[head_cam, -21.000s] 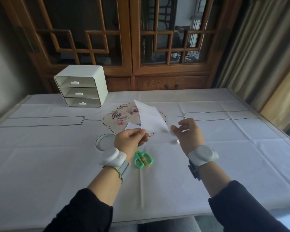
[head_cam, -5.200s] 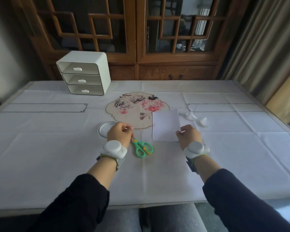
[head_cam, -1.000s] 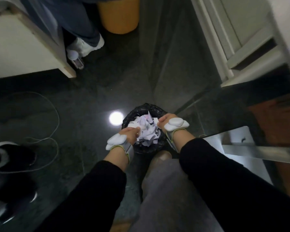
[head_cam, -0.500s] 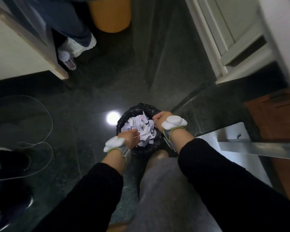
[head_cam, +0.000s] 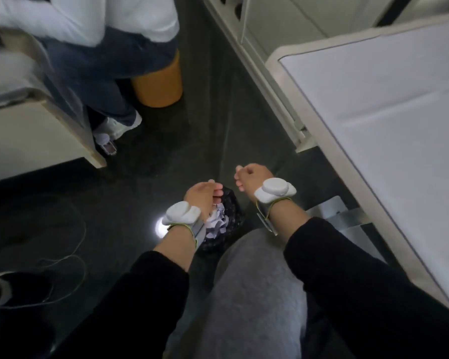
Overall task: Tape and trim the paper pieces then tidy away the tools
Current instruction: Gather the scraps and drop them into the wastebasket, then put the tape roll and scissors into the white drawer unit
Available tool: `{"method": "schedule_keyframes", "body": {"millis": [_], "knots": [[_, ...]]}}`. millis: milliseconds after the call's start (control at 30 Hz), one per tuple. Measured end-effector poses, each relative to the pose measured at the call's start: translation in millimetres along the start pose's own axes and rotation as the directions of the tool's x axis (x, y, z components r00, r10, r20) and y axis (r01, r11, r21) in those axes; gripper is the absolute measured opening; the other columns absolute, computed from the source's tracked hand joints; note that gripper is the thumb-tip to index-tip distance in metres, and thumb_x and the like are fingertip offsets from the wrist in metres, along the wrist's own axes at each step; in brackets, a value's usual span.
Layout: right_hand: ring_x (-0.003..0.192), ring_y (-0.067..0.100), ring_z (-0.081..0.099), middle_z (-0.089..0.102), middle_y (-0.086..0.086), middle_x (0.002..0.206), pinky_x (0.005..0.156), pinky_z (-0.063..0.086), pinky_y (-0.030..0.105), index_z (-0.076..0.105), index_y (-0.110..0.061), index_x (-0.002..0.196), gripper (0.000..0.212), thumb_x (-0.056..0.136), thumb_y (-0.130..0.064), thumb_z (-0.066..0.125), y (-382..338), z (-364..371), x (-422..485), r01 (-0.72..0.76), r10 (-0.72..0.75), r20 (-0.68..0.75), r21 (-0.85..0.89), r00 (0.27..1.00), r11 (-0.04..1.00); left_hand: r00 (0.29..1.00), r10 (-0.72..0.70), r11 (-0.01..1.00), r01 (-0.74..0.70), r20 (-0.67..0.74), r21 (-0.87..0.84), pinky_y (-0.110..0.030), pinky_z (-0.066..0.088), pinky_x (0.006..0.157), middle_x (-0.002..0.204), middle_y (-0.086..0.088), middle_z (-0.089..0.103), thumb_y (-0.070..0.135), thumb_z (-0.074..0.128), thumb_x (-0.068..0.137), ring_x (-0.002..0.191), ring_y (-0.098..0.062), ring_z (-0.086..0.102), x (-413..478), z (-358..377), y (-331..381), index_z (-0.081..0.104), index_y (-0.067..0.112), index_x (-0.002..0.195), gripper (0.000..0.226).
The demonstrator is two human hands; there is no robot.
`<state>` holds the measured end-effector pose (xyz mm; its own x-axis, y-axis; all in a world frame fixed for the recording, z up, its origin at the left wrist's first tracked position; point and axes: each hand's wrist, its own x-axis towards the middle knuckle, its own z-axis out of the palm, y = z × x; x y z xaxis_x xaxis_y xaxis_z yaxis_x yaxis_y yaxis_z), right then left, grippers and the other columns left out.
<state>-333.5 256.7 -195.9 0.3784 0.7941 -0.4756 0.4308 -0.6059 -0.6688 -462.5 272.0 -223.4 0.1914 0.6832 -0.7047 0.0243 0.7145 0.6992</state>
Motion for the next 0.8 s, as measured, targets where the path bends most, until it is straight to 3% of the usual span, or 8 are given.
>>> {"method": "schedule_keyframes", "body": {"millis": [100, 200, 267, 367, 533, 700, 800], "knots": [[0.081, 0.030, 0.066, 0.060, -0.004, 0.062, 0.084, 0.052, 0.036, 0.056, -0.021, 0.060, 0.038, 0.094, -0.032, 0.045, -14.1, -28.9, -36.7, 0.076, -0.072, -0.074, 0.052, 0.995, 0.996, 0.981, 0.190, 0.974, -0.183, -0.045, 0.133, -0.013, 0.029, 0.034, 0.041, 0.004, 0.053, 0.022, 0.043, 0.096, 0.033, -0.004, 0.043, -41.7, 19.8, 23.4, 0.055, 0.016, 0.064, 0.035], [0.056, 0.017, 0.057, 0.058, -0.004, 0.061, 0.054, 0.047, 0.020, 0.059, -0.018, 0.069, 0.032, 0.096, -0.032, 0.046, -23.2, -57.6, -74.5, 0.161, -0.134, -0.184, 0.143, 0.974, 0.976, 0.923, 0.381, 0.899, -0.359, -0.046, 0.251, -0.021, 0.033, 0.047, 0.056, 0.001, 0.048, 0.027, 0.042, 0.096, 0.047, -0.012, 0.042, -83.4, 39.4, 41.5, 0.054, 0.018, 0.064, 0.035], [0.048, 0.011, 0.052, 0.057, -0.005, 0.060, 0.042, 0.041, 0.014, 0.059, -0.017, 0.072, 0.031, 0.096, -0.032, 0.046, -25.9, -78.7, -100.7, 0.212, -0.164, -0.243, 0.189, 0.956, 0.959, 0.898, 0.440, 0.871, -0.422, -0.016, 0.251, -0.026, 0.032, 0.050, 0.057, 0.000, 0.045, 0.026, 0.041, 0.095, 0.049, -0.014, 0.040, -108.8, 53.5, 53.3, 0.052, 0.018, 0.063, 0.035], [0.043, 0.006, 0.051, 0.058, -0.005, 0.060, 0.037, 0.038, 0.010, 0.060, -0.018, 0.072, 0.029, 0.095, -0.028, 0.047, -22.4, -113.8, -137.2, 0.266, -0.177, -0.335, 0.243, 0.926, 0.933, 0.873, 0.484, 0.848, -0.484, 0.055, 0.218, -0.025, 0.030, 0.048, 0.057, -0.001, 0.043, 0.021, 0.041, 0.094, 0.048, -0.014, 0.038, -142.8, 79.6, 64.9, 0.049, 0.017, 0.063, 0.033], [0.053, 0.009, 0.054, 0.062, -0.004, 0.069, 0.051, 0.041, 0.018, 0.064, -0.015, 0.083, 0.027, 0.095, -0.031, 0.046, 9.8, -173.4, -188.8, 0.281, -0.129, -0.475, 0.263, 0.871, 0.923, 0.831, 0.516, 0.801, -0.554, 0.208, 0.226, -0.025, 0.034, 0.051, 0.058, -0.001, 0.046, 0.016, 0.042, 0.091, 0.049, -0.014, 0.041, -191.4, 137.2, 65.4, 0.052, 0.016, 0.066, 0.027], [0.064, 0.013, 0.057, 0.063, -0.005, 0.078, 0.052, 0.042, 0.021, 0.063, -0.018, 0.087, 0.024, 0.095, -0.033, 0.046, 57.3, -216.0, -216.5, 0.190, 0.016, -0.576, 0.296, 0.817, 0.936, 0.806, 0.490, 0.791, -0.571, 0.333, 0.218, -0.022, 0.037, 0.049, 0.062, -0.004, 0.051, 0.009, 0.041, 0.089, 0.052, -0.016, 0.047, -217.6, 188.6, 52.4, 0.057, 0.015, 0.073, 0.023], [0.078, 0.023, 0.063, 0.066, -0.002, 0.085, 0.069, 0.051, 0.030, 0.061, -0.020, 0.086, 0.018, 0.091, -0.034, 0.050, 93.9, -244.6, -233.6, 0.140, 0.105, -0.656, 0.309, 0.748, 0.941, 0.778, 0.442, 0.774, -0.583, 0.448, 0.249, -0.022, 0.040, 0.052, 0.067, -0.003, 0.054, 0.009, 0.045, 0.091, 0.055, -0.015, 0.051, -232.8, 225.1, 37.7, 0.060, 0.013, 0.086, 0.016]]}}
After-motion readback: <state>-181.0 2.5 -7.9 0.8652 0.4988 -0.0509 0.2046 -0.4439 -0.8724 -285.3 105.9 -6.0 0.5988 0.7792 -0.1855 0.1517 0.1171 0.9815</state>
